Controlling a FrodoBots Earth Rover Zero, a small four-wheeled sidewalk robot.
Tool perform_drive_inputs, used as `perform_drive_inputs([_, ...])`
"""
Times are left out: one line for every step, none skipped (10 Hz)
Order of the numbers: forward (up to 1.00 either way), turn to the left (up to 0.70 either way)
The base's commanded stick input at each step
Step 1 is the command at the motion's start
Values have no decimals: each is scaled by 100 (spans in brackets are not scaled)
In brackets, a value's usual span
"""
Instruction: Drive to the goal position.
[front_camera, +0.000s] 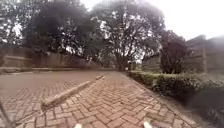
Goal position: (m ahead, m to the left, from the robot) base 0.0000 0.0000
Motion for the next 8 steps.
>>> perform_drive_inputs([20, 11])
perform_drive_inputs([11, 6])
perform_drive_inputs([1, 1])
perform_drive_inputs([0, 0])
perform_drive_inputs([0, 0])
perform_drive_inputs([0, 0])
perform_drive_inputs([0, 0])
perform_drive_inputs([0, 0])
